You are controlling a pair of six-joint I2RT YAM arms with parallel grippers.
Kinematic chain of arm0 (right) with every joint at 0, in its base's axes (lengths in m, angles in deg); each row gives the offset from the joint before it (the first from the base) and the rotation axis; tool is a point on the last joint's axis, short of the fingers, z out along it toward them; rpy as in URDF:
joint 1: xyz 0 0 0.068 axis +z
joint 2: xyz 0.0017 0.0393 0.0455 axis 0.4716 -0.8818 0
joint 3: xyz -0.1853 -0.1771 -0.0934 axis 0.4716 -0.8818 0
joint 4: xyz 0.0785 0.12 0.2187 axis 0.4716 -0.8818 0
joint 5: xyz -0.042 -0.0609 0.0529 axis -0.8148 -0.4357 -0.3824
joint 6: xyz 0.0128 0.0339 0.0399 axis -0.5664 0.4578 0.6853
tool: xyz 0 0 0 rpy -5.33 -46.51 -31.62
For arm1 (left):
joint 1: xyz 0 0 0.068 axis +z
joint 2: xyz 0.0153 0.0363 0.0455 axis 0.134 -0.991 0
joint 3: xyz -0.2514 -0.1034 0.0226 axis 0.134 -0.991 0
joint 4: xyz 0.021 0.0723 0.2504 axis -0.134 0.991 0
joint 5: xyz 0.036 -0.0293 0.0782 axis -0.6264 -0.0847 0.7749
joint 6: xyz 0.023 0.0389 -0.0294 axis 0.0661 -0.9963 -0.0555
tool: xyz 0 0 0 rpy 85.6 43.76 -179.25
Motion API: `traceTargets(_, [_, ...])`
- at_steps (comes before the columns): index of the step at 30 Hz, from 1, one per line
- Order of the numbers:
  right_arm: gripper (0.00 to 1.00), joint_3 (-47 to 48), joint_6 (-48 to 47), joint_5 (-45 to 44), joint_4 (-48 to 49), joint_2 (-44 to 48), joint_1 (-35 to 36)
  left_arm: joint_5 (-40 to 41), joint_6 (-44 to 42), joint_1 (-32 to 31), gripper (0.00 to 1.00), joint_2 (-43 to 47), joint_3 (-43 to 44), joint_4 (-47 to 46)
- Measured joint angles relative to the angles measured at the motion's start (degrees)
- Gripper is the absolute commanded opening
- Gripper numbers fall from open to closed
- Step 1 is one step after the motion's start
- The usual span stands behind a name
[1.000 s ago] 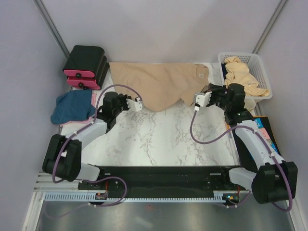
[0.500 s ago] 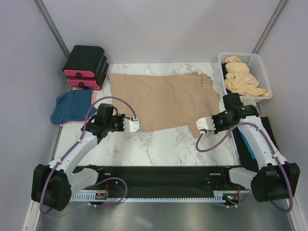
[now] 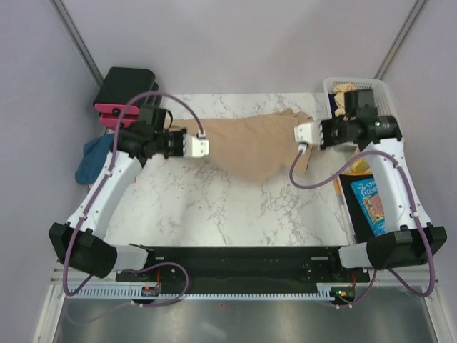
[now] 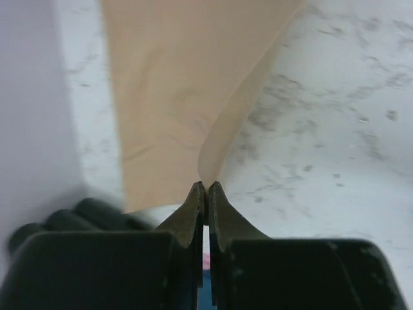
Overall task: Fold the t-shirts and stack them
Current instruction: Flatten out the tshirt
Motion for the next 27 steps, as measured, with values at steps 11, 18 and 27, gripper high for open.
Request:
traceTargets(11, [0.00,24.48,4.87,2.38,22.49,2.56,-0.76,1.25,0.09,0.15,0.02,-4.37,40.70,-3.15])
traceTargets(18, [0.00,25.11,4.98,-1.77,46.07,1.20,-0.76,5.75,-5.20,0.20,0.02,-4.13,39.15,-17.40])
traceTargets(27, [0.00,34.12,4.83,-4.22,65.20,-4.31,-0.76,8.13,-10.93,0.22,0.02,-7.74,44.61,-37.92])
